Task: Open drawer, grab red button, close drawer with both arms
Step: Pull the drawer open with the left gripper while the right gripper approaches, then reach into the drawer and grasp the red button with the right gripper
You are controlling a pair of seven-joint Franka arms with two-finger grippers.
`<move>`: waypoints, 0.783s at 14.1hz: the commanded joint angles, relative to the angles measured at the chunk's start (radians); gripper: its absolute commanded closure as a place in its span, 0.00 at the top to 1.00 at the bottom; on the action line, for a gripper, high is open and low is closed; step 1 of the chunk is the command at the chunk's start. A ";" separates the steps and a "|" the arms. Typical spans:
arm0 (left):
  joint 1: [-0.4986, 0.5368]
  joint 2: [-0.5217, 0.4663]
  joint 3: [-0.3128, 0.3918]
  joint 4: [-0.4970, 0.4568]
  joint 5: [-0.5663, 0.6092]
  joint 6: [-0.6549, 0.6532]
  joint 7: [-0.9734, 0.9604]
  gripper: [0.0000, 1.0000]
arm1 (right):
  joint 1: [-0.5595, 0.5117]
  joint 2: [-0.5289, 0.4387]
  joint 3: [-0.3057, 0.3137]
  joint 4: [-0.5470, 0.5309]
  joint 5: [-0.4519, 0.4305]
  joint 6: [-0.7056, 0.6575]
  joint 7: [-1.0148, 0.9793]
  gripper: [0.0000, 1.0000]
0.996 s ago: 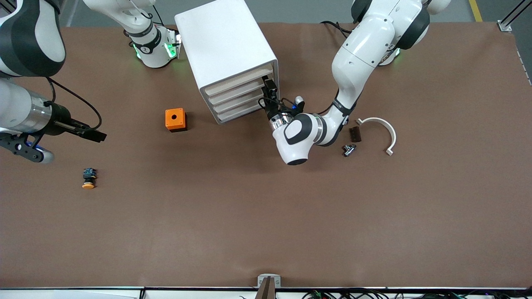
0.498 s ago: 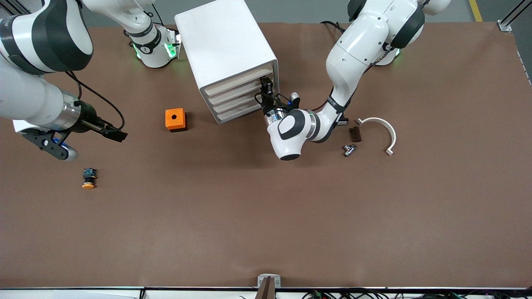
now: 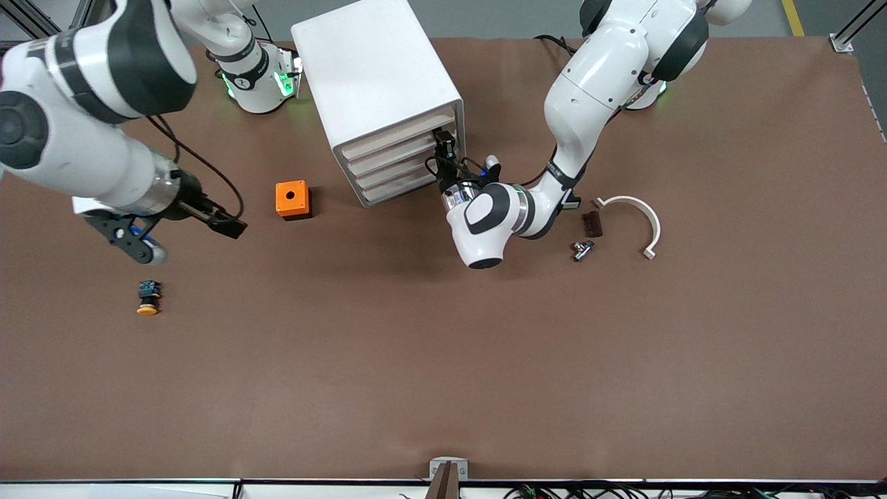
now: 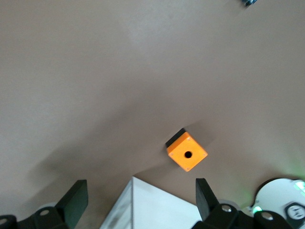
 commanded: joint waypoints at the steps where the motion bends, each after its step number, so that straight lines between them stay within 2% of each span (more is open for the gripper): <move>1: 0.024 0.003 0.006 0.012 -0.050 -0.004 -0.019 0.12 | 0.071 -0.026 -0.010 -0.060 0.007 0.057 0.107 1.00; 6: 0.058 0.006 0.018 0.012 -0.059 0.011 -0.025 0.12 | 0.181 -0.014 -0.010 -0.074 -0.001 0.141 0.286 1.00; 11: 0.107 0.006 0.040 0.016 -0.064 0.020 -0.025 0.12 | 0.292 -0.011 -0.010 -0.160 -0.041 0.259 0.457 1.00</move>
